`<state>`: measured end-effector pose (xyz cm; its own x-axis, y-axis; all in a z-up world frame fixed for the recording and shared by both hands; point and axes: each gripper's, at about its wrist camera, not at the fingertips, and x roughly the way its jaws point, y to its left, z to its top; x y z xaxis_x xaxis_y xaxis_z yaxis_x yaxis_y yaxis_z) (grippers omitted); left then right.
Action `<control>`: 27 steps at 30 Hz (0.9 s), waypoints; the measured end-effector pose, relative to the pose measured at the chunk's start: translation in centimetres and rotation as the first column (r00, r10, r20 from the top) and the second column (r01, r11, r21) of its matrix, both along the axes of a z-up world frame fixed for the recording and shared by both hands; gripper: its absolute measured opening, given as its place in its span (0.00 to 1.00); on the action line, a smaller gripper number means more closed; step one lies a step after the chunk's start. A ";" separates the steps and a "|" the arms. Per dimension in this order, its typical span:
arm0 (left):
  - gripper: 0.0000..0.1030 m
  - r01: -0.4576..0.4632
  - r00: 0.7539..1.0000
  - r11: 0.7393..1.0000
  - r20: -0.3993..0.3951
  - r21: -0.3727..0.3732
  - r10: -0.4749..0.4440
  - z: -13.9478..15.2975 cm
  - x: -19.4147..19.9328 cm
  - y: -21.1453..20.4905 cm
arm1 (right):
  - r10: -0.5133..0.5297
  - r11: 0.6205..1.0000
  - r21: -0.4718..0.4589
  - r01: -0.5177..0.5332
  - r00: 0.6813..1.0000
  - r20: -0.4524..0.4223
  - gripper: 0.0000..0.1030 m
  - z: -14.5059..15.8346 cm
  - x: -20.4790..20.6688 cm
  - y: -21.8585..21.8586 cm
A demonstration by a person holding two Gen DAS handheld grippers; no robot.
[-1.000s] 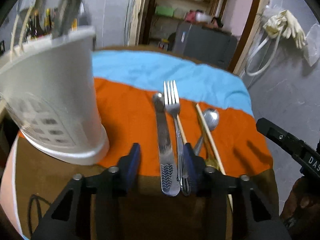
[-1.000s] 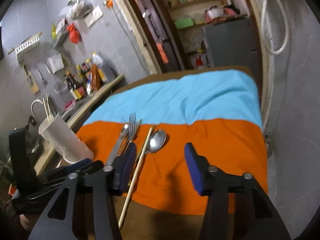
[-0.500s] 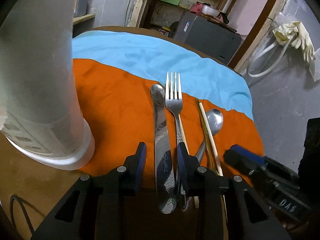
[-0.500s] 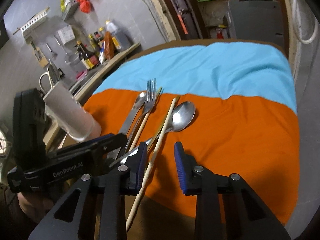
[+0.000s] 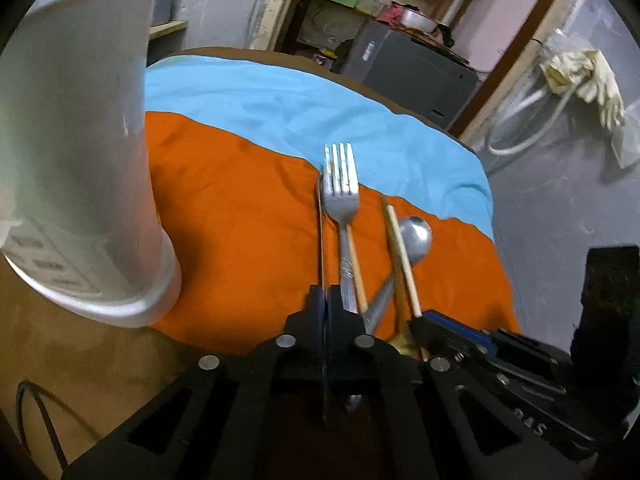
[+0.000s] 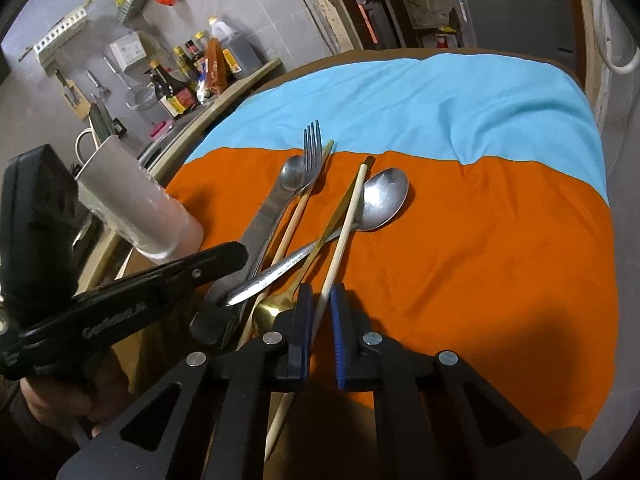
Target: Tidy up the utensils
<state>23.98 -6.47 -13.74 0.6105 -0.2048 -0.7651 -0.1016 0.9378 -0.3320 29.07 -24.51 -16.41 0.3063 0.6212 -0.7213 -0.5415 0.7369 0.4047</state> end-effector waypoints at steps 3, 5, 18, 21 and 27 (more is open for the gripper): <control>0.00 0.013 1.000 0.999 -0.004 0.030 -0.013 0.3 -1.4 -0.3 | -0.018 0.999 -0.029 0.018 1.000 0.012 0.06 0.3 -0.7 -0.4; 0.00 0.018 1.000 0.999 -0.014 0.033 -0.017 0.5 -2.4 -0.3 | -0.030 0.998 -0.050 0.031 0.999 0.019 0.06 0.5 -1.1 -0.9; 0.00 0.103 0.986 0.995 -0.136 0.015 -0.100 -0.1 -0.2 -0.2 | -0.043 0.995 -0.095 0.039 0.998 -0.036 0.07 0.1 0.3 -0.8; 0.00 0.116 0.980 0.993 -0.166 0.005 -0.114 -0.3 0.9 0.0 | -0.050 0.994 -0.096 0.045 0.997 -0.057 0.07 0.1 1.3 -0.5; 0.00 0.134 0.972 0.991 -0.194 0.011 -0.129 -0.6 2.2 0.0 | -0.089 0.994 -0.078 0.079 0.986 -0.139 0.07 0.0 2.8 -0.1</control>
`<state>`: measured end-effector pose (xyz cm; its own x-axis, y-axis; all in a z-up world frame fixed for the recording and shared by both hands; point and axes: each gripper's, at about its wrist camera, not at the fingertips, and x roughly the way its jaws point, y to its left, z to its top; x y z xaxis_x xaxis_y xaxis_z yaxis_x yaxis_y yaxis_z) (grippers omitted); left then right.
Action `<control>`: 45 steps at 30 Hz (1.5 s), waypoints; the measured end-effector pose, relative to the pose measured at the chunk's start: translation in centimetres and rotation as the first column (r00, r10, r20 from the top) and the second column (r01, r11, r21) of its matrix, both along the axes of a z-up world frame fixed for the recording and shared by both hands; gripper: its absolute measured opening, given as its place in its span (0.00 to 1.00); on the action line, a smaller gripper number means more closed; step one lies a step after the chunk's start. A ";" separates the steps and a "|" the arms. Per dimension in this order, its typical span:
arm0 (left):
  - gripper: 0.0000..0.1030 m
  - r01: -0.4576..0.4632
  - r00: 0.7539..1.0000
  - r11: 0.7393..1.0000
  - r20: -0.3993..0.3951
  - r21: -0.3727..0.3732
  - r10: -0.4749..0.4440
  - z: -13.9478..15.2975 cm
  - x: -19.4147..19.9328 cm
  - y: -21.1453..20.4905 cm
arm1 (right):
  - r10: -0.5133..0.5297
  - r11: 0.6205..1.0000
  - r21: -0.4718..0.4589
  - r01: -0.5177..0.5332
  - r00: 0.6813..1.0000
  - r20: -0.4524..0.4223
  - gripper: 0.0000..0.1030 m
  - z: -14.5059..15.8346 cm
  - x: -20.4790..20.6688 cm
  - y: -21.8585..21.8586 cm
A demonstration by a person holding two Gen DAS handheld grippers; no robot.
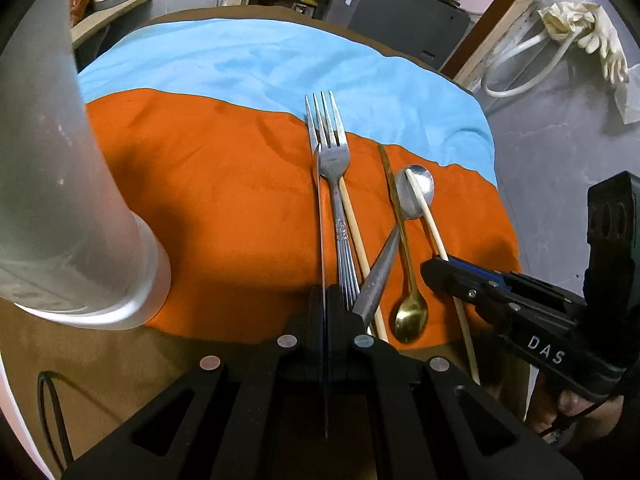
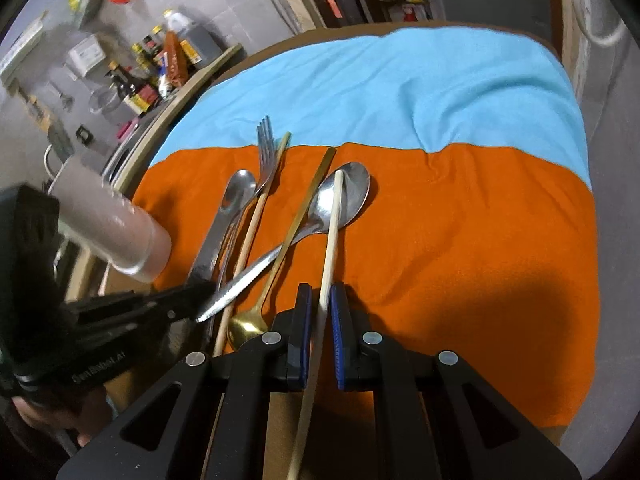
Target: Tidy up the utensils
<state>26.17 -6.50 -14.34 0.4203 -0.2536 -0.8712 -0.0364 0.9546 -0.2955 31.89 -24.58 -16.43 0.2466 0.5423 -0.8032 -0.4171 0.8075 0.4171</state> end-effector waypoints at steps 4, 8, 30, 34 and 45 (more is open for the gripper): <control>0.00 -0.009 1.000 1.000 0.013 0.004 0.009 0.1 -0.5 0.0 | -0.028 1.000 -0.005 0.027 1.000 -0.010 0.03 0.1 -0.1 -0.1; 0.00 -0.014 0.997 1.000 0.074 -0.026 0.016 0.7 -2.5 0.2 | -0.054 0.998 0.026 0.053 0.998 0.028 0.03 0.5 -1.6 -0.5; 0.00 0.004 0.825 0.992 0.561 -0.126 0.068 11.9 -10.4 4.1 | -0.252 0.901 0.431 0.055 0.874 0.415 0.03 10.8 -8.9 1.4; 0.00 -0.025 0.774 0.989 0.623 -0.148 0.113 14.2 -10.9 7.6 | -0.276 0.862 0.506 0.001 0.839 0.468 0.03 13.4 -8.6 3.8; 0.00 -0.128 0.651 0.952 0.701 -0.277 0.292 15.5 -7.5 21.8 | -0.428 0.719 0.694 -0.030 0.768 0.476 0.03 15.6 -5.8 10.0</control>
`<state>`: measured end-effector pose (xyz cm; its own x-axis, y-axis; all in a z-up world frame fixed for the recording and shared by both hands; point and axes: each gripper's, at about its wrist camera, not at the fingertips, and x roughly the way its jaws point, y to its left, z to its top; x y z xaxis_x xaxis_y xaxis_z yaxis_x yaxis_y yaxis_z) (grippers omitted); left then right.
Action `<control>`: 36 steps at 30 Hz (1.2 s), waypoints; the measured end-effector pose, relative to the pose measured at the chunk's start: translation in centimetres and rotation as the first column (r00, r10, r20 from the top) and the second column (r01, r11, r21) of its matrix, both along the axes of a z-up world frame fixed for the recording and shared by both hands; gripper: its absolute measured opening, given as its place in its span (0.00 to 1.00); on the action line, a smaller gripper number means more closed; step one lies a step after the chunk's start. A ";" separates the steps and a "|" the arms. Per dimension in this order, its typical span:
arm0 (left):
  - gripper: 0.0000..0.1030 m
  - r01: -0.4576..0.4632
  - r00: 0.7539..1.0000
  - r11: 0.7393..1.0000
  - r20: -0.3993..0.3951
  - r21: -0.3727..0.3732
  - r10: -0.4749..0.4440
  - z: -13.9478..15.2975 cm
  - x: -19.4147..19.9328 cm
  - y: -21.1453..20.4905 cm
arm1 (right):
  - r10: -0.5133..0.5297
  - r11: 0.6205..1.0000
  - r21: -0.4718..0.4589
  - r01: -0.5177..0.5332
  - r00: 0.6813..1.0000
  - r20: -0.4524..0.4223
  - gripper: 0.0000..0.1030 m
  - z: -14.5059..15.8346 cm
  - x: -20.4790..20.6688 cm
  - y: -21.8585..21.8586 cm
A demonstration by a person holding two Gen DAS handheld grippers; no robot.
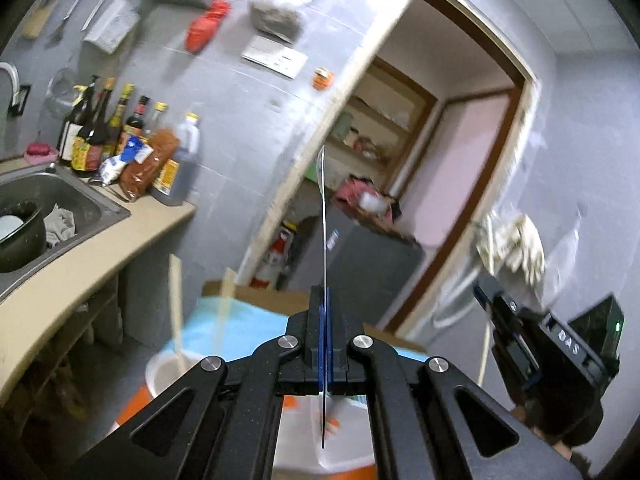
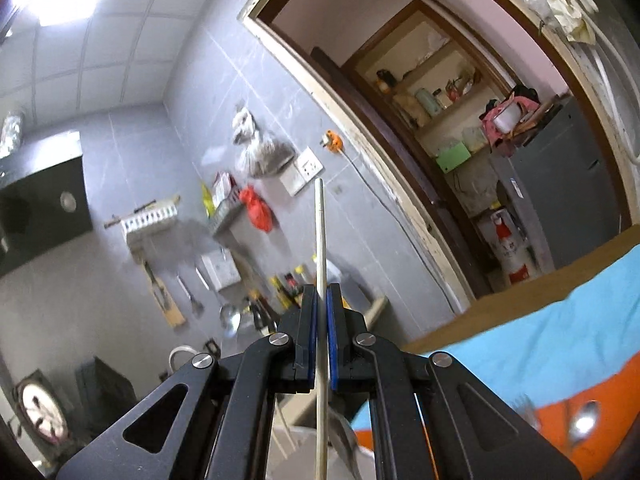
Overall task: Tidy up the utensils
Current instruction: 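Lift and drop the knife into the white caddy with the left gripper while the right drops the chopstick in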
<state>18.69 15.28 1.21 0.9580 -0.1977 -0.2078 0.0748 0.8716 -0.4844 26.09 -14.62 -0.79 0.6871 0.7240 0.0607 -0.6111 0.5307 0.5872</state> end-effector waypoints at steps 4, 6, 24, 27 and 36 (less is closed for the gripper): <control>0.00 -0.015 1.000 0.999 0.023 -0.042 0.016 -1.2 1.4 3.6 | -0.022 1.000 0.018 0.022 1.000 0.015 0.03 -1.2 0.9 1.6; 0.00 -0.014 0.999 0.998 0.029 -0.059 0.016 -2.0 1.7 4.6 | -0.030 0.999 0.022 0.030 0.999 0.014 0.03 -2.0 1.1 2.2; 0.00 -0.061 0.990 0.994 0.131 0.089 0.049 -6.5 -0.4 2.3 | -0.030 0.992 -0.117 0.037 0.997 0.066 0.03 -6.1 -0.6 4.9; 0.00 -0.068 0.990 0.989 0.129 0.130 0.051 -6.6 -0.6 1.8 | -0.030 0.986 -0.159 0.044 0.996 0.087 0.03 -6.2 -1.2 5.1; 0.00 -0.036 0.998 0.982 0.065 0.183 0.025 -7.0 -1.2 1.3 | -0.035 0.972 -0.227 0.054 0.996 0.086 0.05 -6.3 -2.4 5.2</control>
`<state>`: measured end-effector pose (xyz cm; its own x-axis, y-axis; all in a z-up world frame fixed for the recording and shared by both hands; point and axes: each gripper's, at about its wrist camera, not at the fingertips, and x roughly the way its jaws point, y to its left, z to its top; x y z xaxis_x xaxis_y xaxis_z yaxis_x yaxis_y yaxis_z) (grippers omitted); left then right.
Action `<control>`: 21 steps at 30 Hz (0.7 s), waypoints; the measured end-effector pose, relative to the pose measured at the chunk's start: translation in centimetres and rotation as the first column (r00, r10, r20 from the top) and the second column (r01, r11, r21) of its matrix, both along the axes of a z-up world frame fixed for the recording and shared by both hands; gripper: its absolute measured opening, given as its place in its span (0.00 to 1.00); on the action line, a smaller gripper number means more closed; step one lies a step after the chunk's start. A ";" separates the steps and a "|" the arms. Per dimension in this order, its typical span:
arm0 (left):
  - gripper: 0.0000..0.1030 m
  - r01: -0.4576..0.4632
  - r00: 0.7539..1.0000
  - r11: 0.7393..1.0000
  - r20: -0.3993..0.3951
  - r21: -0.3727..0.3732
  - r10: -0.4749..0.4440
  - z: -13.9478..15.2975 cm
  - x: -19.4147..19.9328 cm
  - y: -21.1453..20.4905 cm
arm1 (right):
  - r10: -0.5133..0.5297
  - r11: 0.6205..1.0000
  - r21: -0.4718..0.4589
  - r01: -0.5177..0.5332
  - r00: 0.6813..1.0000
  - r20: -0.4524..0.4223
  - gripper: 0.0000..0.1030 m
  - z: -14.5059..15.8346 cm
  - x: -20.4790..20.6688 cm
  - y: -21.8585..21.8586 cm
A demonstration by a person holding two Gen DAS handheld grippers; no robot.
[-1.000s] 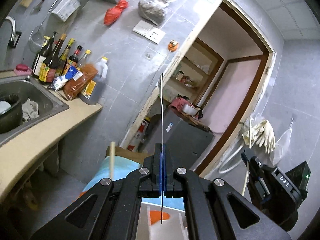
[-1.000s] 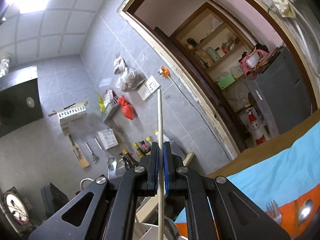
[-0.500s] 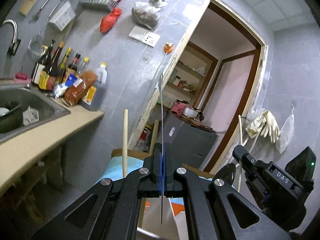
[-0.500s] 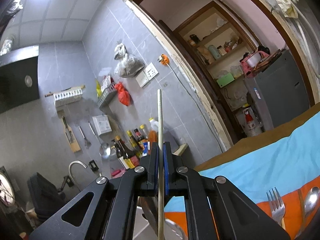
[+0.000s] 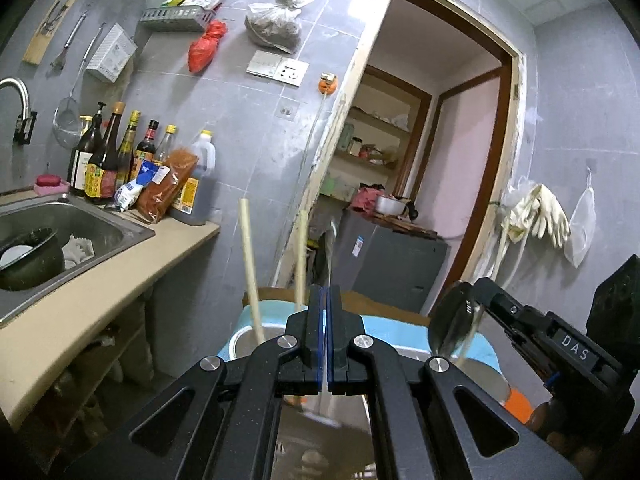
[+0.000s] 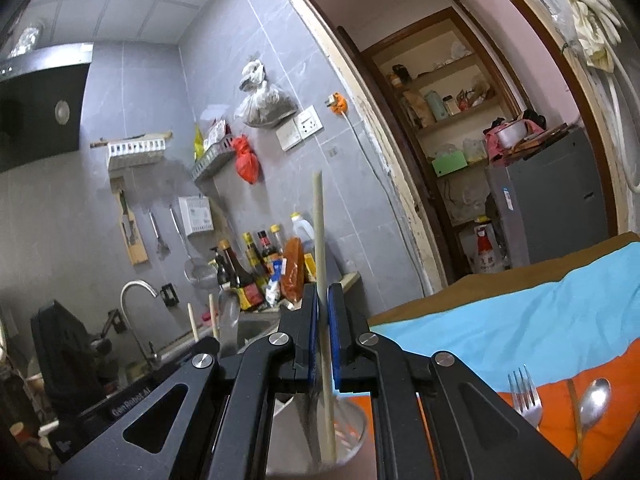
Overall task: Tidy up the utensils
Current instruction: 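Lift and drop the knife into the white caddy with the left gripper while the right drops the chopstick in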
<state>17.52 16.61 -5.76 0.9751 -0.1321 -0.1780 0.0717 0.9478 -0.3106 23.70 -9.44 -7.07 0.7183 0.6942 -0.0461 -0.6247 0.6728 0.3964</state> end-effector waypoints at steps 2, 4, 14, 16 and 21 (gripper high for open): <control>0.00 0.011 1.000 1.000 -0.023 0.000 -0.011 0.0 -0.1 -0.1 | 0.002 1.000 -0.019 -0.002 1.000 -0.011 0.07 -0.1 -0.3 0.1; 0.01 0.014 0.999 1.000 -0.037 -0.006 -0.014 0.1 -0.3 -0.1 | 0.001 1.000 -0.030 -0.002 1.000 -0.017 0.12 0.0 -0.4 0.0; 0.42 0.012 0.998 1.000 -0.058 -0.010 -0.013 4.5 -1.9 -2.1 | -0.007 0.999 -0.046 0.006 1.000 -0.013 0.36 3.7 -1.7 -2.5; 0.55 0.006 0.998 1.000 -0.060 0.007 -0.005 5.7 -2.1 -3.2 | -0.024 0.998 -0.052 0.023 1.000 -0.012 0.48 4.6 -1.9 -3.6; 0.89 -0.038 0.998 0.999 -0.050 0.036 0.040 8.2 -2.7 -6.2 | -0.079 0.993 -0.088 0.079 0.997 0.003 0.76 6.7 -2.5 -7.5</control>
<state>14.84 10.37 2.46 0.9691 -0.0870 -0.2308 0.0196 0.9599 -0.2798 21.16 -16.98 -0.41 0.7705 0.6288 -0.1049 -0.5685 0.7522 0.3333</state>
